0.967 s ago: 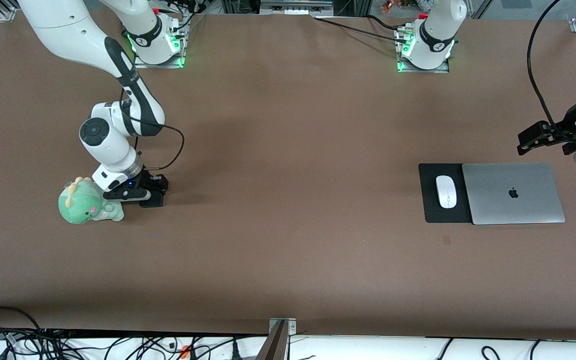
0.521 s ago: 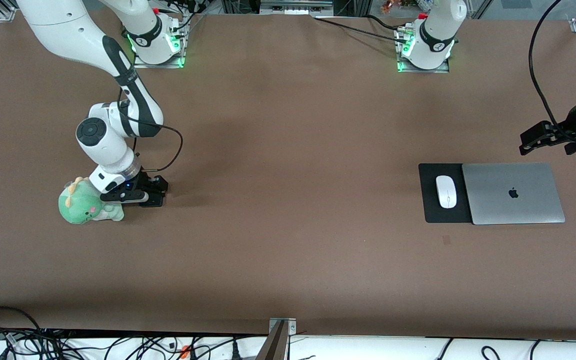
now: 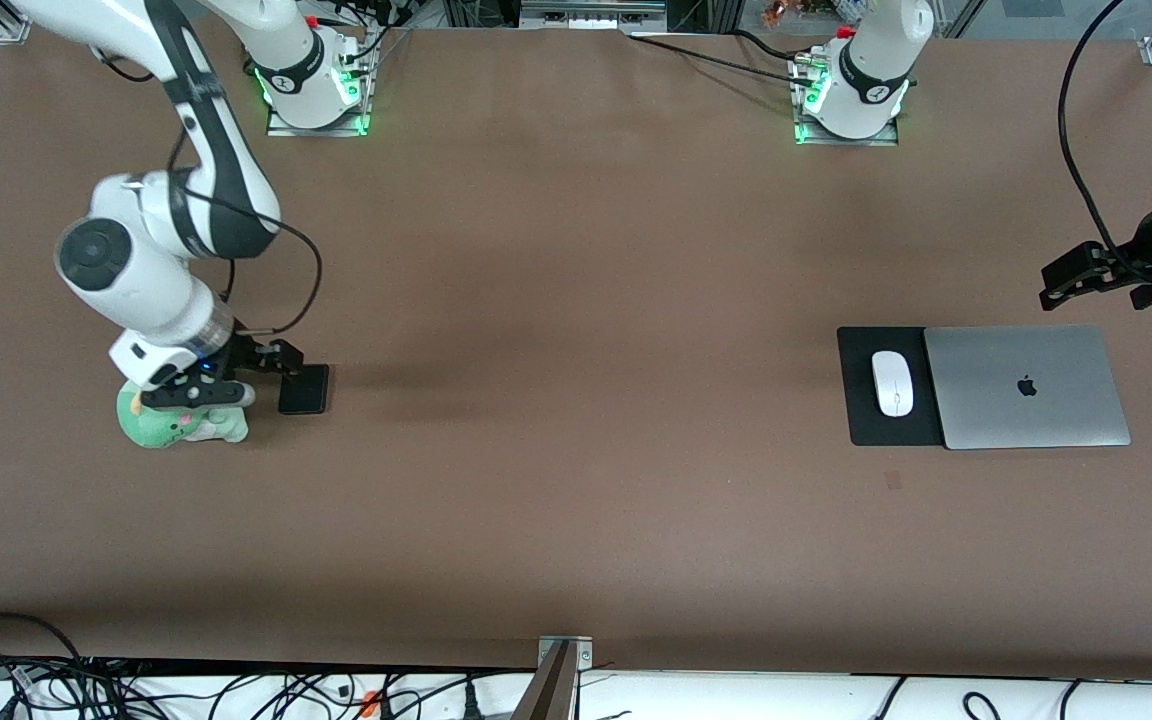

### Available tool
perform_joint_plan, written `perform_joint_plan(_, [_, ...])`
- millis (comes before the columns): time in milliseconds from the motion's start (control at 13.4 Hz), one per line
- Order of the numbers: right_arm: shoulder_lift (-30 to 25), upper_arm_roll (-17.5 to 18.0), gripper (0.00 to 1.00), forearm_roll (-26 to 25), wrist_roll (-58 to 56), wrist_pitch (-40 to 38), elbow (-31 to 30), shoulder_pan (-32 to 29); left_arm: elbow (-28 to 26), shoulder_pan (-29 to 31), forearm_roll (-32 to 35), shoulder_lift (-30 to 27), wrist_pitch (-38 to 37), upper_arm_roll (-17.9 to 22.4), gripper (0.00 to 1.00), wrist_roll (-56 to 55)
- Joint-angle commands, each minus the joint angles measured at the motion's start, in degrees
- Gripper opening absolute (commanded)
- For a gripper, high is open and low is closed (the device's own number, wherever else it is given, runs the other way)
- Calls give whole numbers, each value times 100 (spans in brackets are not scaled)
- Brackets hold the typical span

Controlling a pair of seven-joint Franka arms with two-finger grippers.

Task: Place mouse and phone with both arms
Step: 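Release the phone on the table and raise the right gripper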

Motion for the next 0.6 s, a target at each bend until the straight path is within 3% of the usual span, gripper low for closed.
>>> perform_joint_plan(0, [-690, 21, 100, 108, -133, -830, -35, -81, 189, 38, -96, 76, -147, -4, 100, 133])
perform_joint_plan(298, [-1377, -155, 100, 99, -142, -1936, 140, -89, 189, 38, -105, 67, -147, -4, 100, 133])
perform_joint_plan(521, [-1369, 20, 100, 64, -125, -3150, 1140, -423, 189, 38, -105, 76, -147, -4, 100, 133])
